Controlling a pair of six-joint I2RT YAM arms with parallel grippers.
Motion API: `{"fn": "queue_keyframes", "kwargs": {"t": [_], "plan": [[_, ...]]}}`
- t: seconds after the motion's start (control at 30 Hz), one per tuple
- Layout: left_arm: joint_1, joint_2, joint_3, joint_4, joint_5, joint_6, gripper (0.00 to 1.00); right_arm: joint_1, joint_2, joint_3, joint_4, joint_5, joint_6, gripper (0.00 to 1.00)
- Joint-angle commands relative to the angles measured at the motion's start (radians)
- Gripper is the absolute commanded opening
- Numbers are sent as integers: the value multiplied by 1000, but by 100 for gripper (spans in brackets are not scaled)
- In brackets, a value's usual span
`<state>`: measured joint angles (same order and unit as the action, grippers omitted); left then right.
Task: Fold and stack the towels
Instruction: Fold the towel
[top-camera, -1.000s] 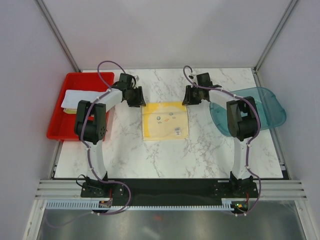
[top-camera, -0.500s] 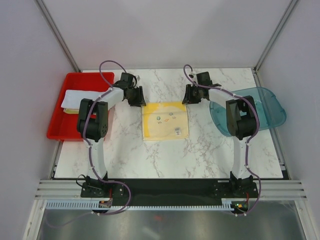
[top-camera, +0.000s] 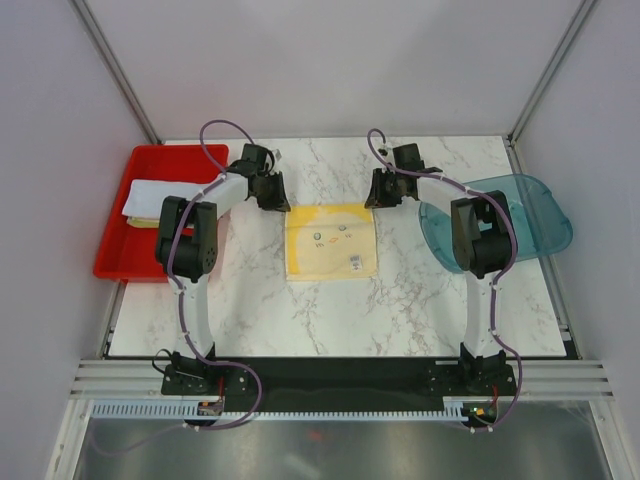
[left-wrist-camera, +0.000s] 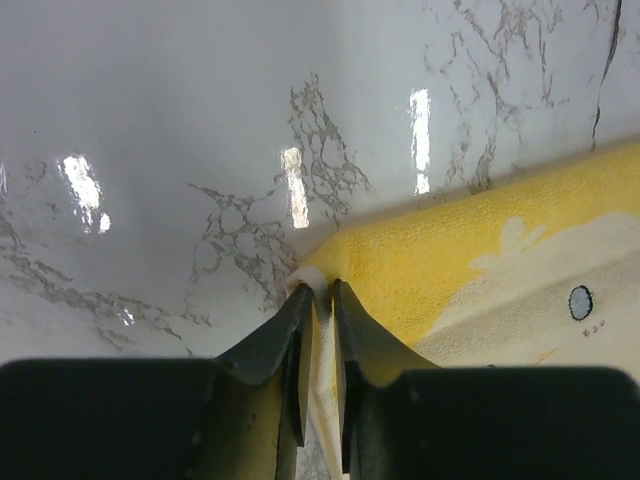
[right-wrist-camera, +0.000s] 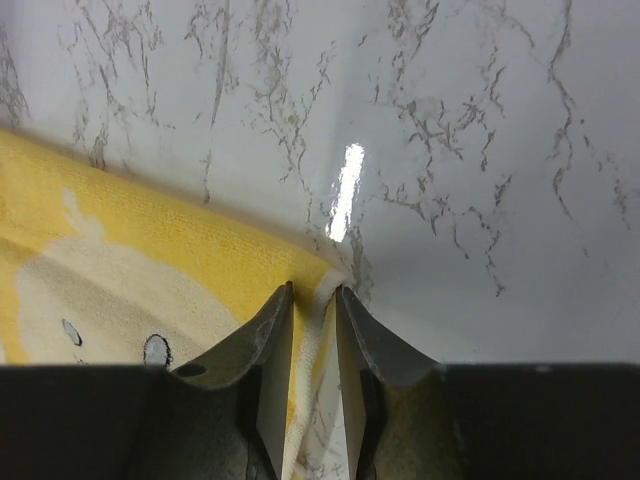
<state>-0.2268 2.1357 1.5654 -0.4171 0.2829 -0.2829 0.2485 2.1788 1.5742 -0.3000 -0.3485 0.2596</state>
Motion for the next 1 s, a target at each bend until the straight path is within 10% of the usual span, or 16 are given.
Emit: {"fn": "queue_keyframes", "kwargs": {"t": [0.0,0.13,0.23,0.97], "plan": [[0,23,48,8,25,19,19,-6,21,43,27,-21,3,31],[1,43,65,6,36,16,6,-5,29,53,29,-12,-3,28],[0,52,71,5,58,21,2,-6,33,63,35,-7,-14,1],[-9,-647,-303,268,176,14,2,-8,-689,-380,274,-29,32,0]]}}
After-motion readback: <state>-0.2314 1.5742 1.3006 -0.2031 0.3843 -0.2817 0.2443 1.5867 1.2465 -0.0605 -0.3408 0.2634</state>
